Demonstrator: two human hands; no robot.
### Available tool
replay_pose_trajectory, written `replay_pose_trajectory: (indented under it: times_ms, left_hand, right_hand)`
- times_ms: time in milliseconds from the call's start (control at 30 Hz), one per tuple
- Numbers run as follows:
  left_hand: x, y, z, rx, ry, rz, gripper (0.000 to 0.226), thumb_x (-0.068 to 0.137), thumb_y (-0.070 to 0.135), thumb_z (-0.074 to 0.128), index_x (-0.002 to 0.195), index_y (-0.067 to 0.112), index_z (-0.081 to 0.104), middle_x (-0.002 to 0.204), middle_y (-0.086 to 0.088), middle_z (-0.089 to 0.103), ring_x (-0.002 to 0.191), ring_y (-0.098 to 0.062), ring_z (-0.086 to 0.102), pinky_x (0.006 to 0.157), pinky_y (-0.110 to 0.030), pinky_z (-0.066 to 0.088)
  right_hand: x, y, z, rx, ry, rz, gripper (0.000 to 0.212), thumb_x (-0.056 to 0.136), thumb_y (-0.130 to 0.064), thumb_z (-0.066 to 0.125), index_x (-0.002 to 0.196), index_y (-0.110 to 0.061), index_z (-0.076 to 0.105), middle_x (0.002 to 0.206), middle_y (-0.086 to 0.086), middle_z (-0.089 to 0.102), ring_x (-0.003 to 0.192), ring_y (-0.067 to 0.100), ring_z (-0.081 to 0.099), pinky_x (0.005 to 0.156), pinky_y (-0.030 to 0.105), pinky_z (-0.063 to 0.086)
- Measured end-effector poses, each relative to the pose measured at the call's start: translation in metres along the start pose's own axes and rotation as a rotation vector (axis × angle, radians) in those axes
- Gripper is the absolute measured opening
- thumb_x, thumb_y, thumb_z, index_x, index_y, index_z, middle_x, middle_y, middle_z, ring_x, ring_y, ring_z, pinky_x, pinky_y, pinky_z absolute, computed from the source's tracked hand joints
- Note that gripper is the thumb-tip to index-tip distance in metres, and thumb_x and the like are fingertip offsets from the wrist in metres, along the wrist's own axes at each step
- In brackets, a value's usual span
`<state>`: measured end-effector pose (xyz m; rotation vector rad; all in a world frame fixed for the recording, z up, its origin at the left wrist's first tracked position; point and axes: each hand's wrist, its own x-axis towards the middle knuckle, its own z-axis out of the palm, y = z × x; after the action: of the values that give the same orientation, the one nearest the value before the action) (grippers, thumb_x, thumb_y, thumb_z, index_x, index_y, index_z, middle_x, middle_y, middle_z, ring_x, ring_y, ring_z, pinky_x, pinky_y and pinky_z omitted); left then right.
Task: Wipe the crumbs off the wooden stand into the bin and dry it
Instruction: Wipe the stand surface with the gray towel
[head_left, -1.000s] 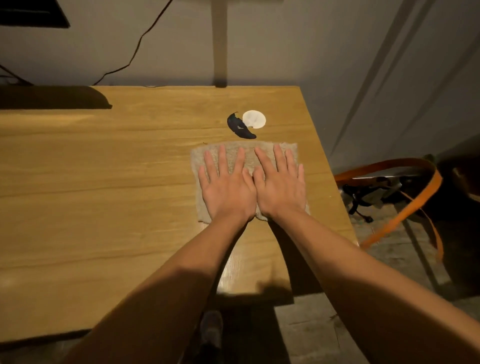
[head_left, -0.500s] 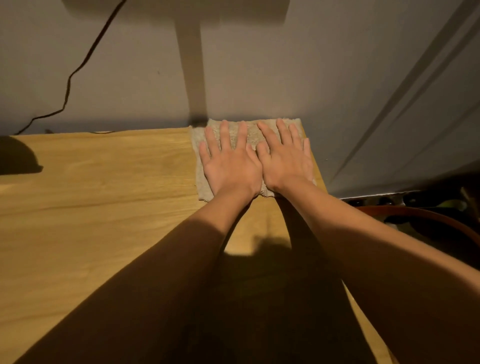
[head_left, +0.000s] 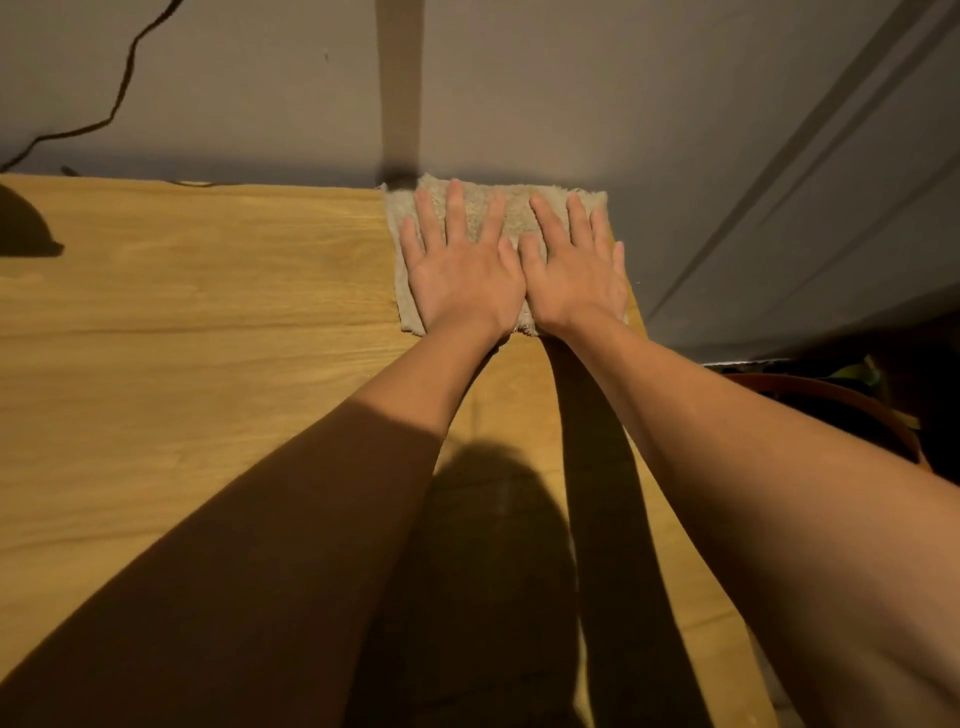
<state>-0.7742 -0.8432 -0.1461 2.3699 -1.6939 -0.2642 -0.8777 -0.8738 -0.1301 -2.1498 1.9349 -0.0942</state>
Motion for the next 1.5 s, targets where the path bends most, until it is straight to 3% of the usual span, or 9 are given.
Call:
replay_pose_trajectory:
  times_ms: [267,633,1067,1500]
  left_hand:
    - [-0.032,0.006,-0.004,0.018,-0.024,0.020,0.056,0.101,0.051,0.009,0.157,0.045,0.005,0.169,-0.001,-0.007,0.154,-0.031,-0.011,0.123,-0.048,-0.007]
    - [-0.136,0.023,0.004,-0.011,-0.022,0.050,0.055,0.100,0.054,0.010,0.155,0.049,0.006,0.168,0.003,-0.006,0.154,-0.028,-0.011,0.123,-0.048,-0.005]
    - [-0.283,0.035,0.014,-0.030,0.069,-0.019,0.053,0.103,0.049,0.020,0.156,0.044,0.020,0.168,0.000,0.012,0.155,-0.029,0.004,0.123,-0.049,0.009]
    - [-0.396,0.040,0.003,-0.040,-0.096,-0.024,0.058,0.104,0.050,0.018,0.159,0.038,0.004,0.169,-0.002,-0.007,0.154,-0.027,-0.012,0.124,-0.051,0.004]
  right_hand:
    - [-0.040,0.021,-0.006,0.016,-0.016,-0.031,0.056,0.105,-0.052,0.017,0.160,-0.042,0.010,0.171,-0.003,-0.003,0.157,0.018,-0.010,0.126,0.045,-0.002]
    - [-0.139,0.064,0.002,0.049,0.001,0.024,0.057,0.105,-0.052,0.017,0.160,-0.042,0.008,0.171,-0.004,-0.006,0.156,0.018,-0.013,0.126,0.050,0.003]
    - [-0.273,0.112,0.003,0.016,-0.012,-0.081,0.058,0.107,-0.047,0.017,0.162,-0.035,0.002,0.171,0.004,-0.010,0.156,0.023,-0.014,0.126,0.050,0.002]
    - [-0.360,0.159,-0.005,-0.047,-0.131,-0.244,0.062,0.105,-0.055,0.013,0.161,-0.036,-0.004,0.169,0.005,-0.015,0.156,0.025,-0.016,0.126,0.051,0.003]
